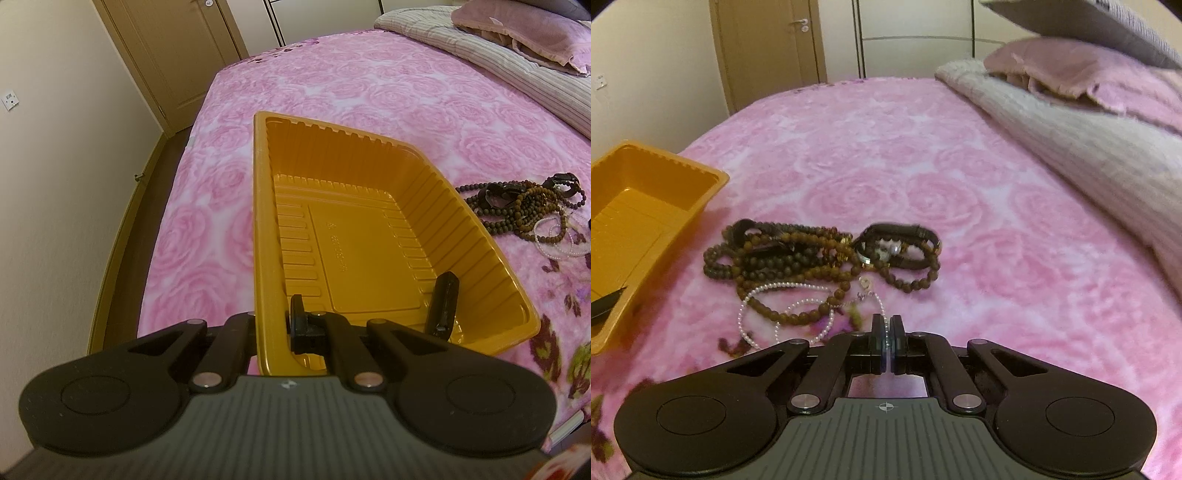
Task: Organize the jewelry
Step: 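Pinch the pearl necklace with the right tool and lay it in the tray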
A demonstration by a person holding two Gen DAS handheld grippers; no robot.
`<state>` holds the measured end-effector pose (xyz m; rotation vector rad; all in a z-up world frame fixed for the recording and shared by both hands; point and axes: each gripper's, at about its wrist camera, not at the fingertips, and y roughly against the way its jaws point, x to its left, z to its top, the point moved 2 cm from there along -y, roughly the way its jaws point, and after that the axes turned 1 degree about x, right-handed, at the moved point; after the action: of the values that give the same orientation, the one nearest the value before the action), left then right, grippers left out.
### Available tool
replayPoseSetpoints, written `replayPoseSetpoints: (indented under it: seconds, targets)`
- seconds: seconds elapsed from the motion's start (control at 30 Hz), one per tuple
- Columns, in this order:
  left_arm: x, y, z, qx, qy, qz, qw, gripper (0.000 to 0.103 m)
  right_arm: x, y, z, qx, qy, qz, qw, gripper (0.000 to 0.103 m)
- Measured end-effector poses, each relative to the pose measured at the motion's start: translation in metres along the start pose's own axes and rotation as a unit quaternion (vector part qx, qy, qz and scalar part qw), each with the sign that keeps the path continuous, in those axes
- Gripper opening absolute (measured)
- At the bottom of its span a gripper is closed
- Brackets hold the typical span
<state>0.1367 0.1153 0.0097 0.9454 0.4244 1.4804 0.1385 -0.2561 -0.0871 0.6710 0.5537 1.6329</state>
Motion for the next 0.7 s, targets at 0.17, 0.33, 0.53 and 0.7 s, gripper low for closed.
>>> replayPoseSetpoints:
  seconds: [0.17, 0.33, 0.53, 0.7]
  targets:
    - [-0.001, 0.000, 0.000, -0.001, 0.000, -0.001, 1.0000, 0.003, 0.001, 0.029, 0.016, -0.040, 0.018, -0.008, 0.999, 0.002]
    - [-0.001, 0.001, -0.001, -0.002, 0.000, -0.001, 1.0000, 0.003, 0.005, 0.061, 0.041, -0.086, 0.036, -0.005, 0.996, 0.002]
    - [-0.001, 0.001, -0.001, -0.003, 0.000, -0.002, 1.0000, 0.003, 0.018, 0.095, 0.071, -0.137, 0.068, 0.011, 0.988, 0.002]
    - [-0.001, 0.002, 0.000, -0.004, 0.000, -0.002, 1.0000, 0.003, 0.031, 0.116, 0.092, -0.162, 0.097, 0.033, 0.981, 0.002]
